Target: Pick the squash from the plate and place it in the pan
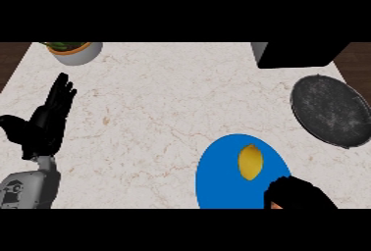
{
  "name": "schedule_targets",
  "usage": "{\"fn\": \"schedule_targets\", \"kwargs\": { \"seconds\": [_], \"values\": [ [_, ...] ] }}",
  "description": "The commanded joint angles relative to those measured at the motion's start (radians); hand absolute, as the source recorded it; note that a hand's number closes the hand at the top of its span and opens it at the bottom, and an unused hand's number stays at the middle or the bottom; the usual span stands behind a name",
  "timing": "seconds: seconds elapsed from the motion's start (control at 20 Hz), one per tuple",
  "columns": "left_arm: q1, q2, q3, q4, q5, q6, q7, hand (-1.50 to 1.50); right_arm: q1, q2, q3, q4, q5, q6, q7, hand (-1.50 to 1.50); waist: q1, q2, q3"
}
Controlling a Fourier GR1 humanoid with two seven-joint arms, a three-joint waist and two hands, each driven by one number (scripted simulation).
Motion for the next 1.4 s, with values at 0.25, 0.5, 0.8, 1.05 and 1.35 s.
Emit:
{"fn": "schedule_targets", "kwargs": {
  "seconds": [0.25,0.5,0.8,1.05,1.35],
  "values": [
    [-0.018,-0.022,-0.024,-0.011,-0.009,0.002,0.015,0.0,0.095,0.041,-0.233,-0.309,-0.246,0.005,0.048,1.5,0.03,0.01,0.002],
    [-0.002,-0.028,-0.023,0.001,-0.004,-0.013,-0.032,0.0,-0.081,0.089,-0.403,-0.205,-0.456,0.072,0.138,1.5,0.044,0.013,0.002],
    [-0.043,-0.011,-0.013,0.024,-0.006,-0.017,-0.009,0.0,-0.376,-0.035,-0.679,0.066,-0.725,0.149,0.172,1.5,0.051,0.014,0.002],
    [-0.035,-0.014,-0.014,0.033,-0.01,-0.022,-0.026,0.0,-0.523,-0.129,-0.71,0.477,-0.592,-0.017,-0.005,1.5,0.057,0.016,0.003],
    [-0.083,-0.013,-0.019,0.024,0.005,-0.032,0.022,0.0,-0.711,-0.304,-0.779,0.904,-0.489,-0.186,-0.184,1.5,0.084,0.027,0.005]
  ]
}}
